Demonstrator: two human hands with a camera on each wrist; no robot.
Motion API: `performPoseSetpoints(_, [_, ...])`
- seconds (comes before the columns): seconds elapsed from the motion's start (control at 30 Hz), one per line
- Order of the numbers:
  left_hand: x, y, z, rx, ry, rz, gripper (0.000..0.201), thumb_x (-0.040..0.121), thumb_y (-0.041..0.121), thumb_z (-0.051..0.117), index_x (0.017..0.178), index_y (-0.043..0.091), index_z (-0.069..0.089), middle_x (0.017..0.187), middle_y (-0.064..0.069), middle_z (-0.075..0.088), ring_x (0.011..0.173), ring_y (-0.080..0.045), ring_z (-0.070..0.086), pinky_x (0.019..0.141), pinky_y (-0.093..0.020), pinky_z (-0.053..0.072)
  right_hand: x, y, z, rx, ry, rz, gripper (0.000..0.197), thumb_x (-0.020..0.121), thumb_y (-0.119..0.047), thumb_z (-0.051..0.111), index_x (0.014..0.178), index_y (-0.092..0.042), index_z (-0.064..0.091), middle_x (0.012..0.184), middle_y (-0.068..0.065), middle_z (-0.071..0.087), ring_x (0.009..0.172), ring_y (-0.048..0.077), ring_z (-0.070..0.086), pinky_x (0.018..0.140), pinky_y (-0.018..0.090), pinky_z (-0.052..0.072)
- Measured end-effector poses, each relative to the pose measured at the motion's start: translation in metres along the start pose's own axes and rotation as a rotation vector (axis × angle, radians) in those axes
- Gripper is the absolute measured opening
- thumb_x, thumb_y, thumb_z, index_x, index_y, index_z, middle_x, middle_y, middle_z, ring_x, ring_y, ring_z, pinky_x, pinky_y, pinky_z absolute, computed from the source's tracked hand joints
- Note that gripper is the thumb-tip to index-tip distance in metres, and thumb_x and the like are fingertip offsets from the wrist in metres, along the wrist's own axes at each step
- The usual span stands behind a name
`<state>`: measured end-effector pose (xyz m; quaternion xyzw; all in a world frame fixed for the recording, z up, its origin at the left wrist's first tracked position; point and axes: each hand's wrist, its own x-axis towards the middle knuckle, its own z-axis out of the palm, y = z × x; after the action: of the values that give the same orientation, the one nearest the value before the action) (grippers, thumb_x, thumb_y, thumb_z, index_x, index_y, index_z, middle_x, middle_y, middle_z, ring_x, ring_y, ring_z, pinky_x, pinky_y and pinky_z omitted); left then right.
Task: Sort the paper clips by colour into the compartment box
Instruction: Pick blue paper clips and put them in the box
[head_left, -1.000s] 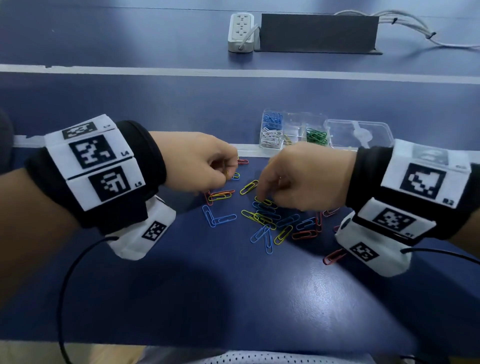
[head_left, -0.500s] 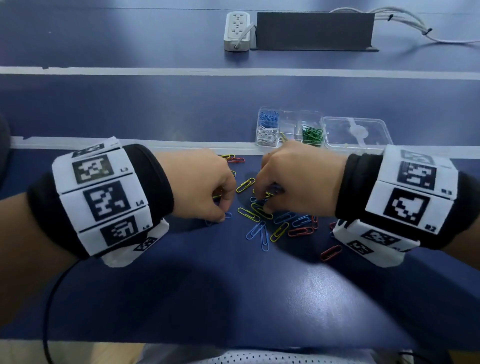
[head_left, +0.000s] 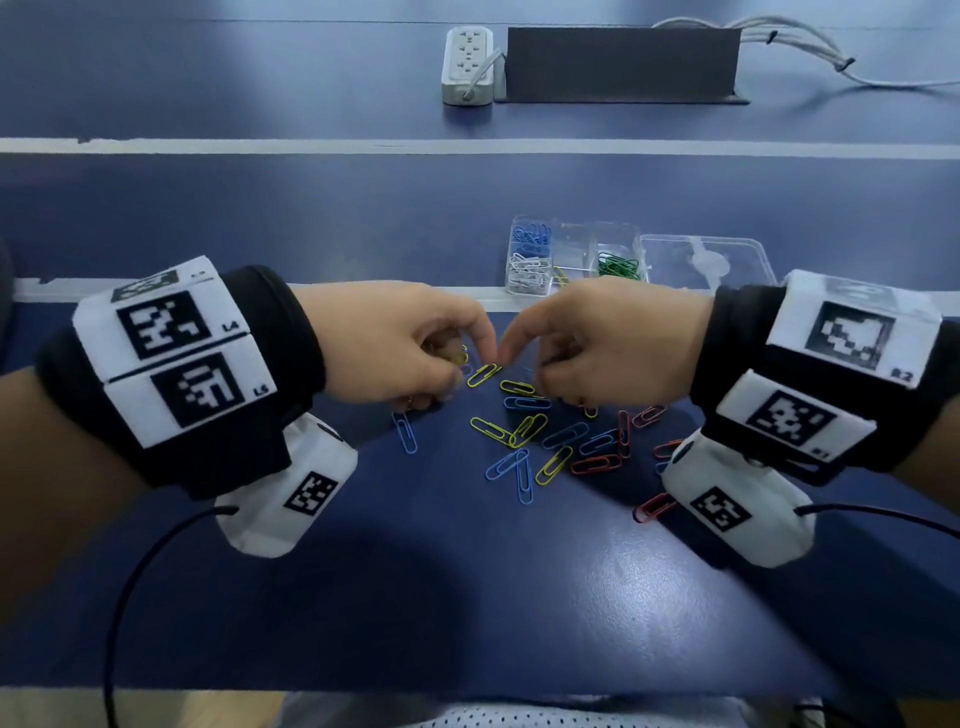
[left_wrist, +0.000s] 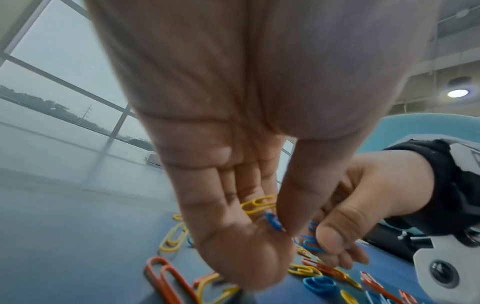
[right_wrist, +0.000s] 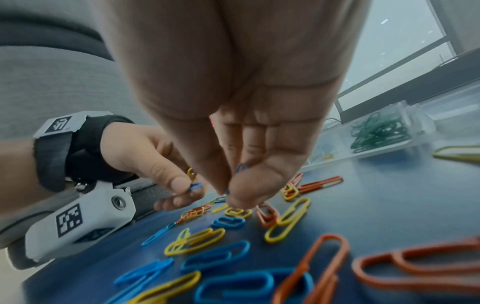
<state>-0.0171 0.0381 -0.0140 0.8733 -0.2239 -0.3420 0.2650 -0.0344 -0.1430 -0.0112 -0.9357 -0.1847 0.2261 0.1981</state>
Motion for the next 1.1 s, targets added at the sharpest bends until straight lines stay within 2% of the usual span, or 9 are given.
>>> performPoseSetpoints(0.07, [0.0, 0.0, -0.002, -0.034, -0.003, -0.022, 0.023, 0.085, 0.003, 0.047, 0.091, 0.021, 0.06, 0.068, -0.004, 0.062, 0.058, -0.021, 0.056, 0.062, -0.03, 0.048, 0.0, -0.002, 0.001, 0.002, 0.002, 0.01, 0.026, 0.078, -0.015, 0.05, 0.089, -0.034, 0.066, 0.049, -0.012, 0.057, 0.048, -0.013, 0.05, 0.059, 0.013, 0.043])
performPoseSetpoints(0.13, [-0.001, 0.001, -0.005, -0.006, 0.007, -0.046, 0.015, 0.075, 0.016, 0.043, 0.077, 0.021, 0.057, 0.063, 0.003, 0.058, 0.058, -0.018, 0.054, 0.058, -0.026, 0.046, -0.001, -0.006, 0.003, 0.002, 0.024, -0.002, 0.02, 0.079, -0.017, 0.051, 0.081, -0.031, 0.065, 0.054, -0.012, 0.055, 0.05, -0.01, 0.051, 0.057, 0.008, 0.039])
performPoseSetpoints(0.2, [-0.003, 0.0, -0.008, 0.075, 0.029, -0.065, 0.013, 0.066, 0.026, 0.04, 0.069, 0.02, 0.051, 0.06, 0.005, 0.053, 0.056, -0.015, 0.048, 0.056, -0.025, 0.042, -0.001, -0.009, 0.005, -0.02, 0.055, -0.019, 0.014, 0.08, -0.021, 0.051, 0.078, -0.028, 0.063, 0.059, -0.012, 0.054, 0.057, 0.0, 0.051, 0.059, 0.016, 0.039])
performPoseSetpoints(0.3, [-0.009, -0.007, -0.009, 0.232, 0.054, -0.059, 0.01, 0.075, 0.031, 0.056, 0.069, 0.022, 0.053, 0.055, 0.008, 0.046, 0.051, -0.007, 0.039, 0.057, -0.023, 0.036, -0.001, -0.011, 0.005, -0.038, 0.054, -0.038, 0.006, 0.079, -0.026, 0.055, 0.074, -0.027, 0.058, 0.061, -0.011, 0.053, 0.059, 0.002, 0.047, 0.058, 0.017, 0.038])
performPoseSetpoints(0.4, [-0.014, -0.013, -0.005, 0.436, 0.031, -0.031, 0.016, 0.068, 0.039, 0.072, 0.077, 0.034, 0.059, 0.059, 0.019, 0.05, 0.054, -0.004, 0.044, 0.051, -0.014, 0.033, -0.002, -0.012, 0.005, -0.144, 0.041, -0.092, 0.004, 0.076, -0.028, 0.064, 0.074, -0.028, 0.061, 0.058, -0.015, 0.049, 0.055, 0.0, 0.044, 0.055, 0.011, 0.034])
performPoseSetpoints(0.47, [-0.015, -0.015, -0.003, 0.473, 0.017, -0.027, 0.017, 0.067, 0.04, 0.073, 0.08, 0.039, 0.061, 0.063, 0.029, 0.052, 0.058, 0.0, 0.047, 0.052, -0.012, 0.036, -0.001, -0.013, 0.006, -0.204, 0.048, -0.124, 0.003, 0.076, -0.023, 0.066, 0.078, -0.024, 0.067, 0.057, -0.015, 0.047, 0.058, 0.008, 0.046, 0.058, 0.015, 0.039])
performPoseSetpoints(0.63, [-0.014, -0.015, -0.002, 0.568, 0.009, 0.012, 0.005, 0.073, 0.038, 0.069, 0.076, 0.034, 0.068, 0.072, 0.006, 0.061, 0.069, -0.01, 0.057, 0.065, -0.021, 0.044, 0.001, -0.018, 0.009, -0.247, 0.077, -0.145, 0.009, 0.076, -0.018, 0.063, 0.081, -0.022, 0.07, 0.069, -0.008, 0.055, 0.071, 0.017, 0.05, 0.074, 0.027, 0.05])
performPoseSetpoints(0.93, [-0.017, -0.013, 0.001, 0.599, -0.039, -0.001, 0.01, 0.069, 0.039, 0.062, 0.07, 0.029, 0.06, 0.069, -0.001, 0.062, 0.063, -0.013, 0.054, 0.066, -0.028, 0.05, 0.001, -0.023, 0.007, -0.349, 0.064, -0.133, 0.017, 0.077, -0.016, 0.055, 0.085, -0.023, 0.068, 0.071, -0.006, 0.049, 0.071, 0.018, 0.041, 0.07, 0.025, 0.043])
performPoseSetpoints(1.1, [-0.019, -0.011, 0.0, 0.59, -0.07, 0.01, 0.014, 0.06, 0.041, 0.051, 0.064, 0.028, 0.055, 0.071, 0.003, 0.061, 0.066, -0.01, 0.054, 0.069, -0.031, 0.051, 0.002, -0.026, 0.009, -0.389, 0.025, -0.116, 0.012, 0.075, -0.019, 0.057, 0.083, -0.026, 0.061, 0.076, -0.002, 0.049, 0.073, 0.025, 0.048, 0.066, 0.026, 0.041])
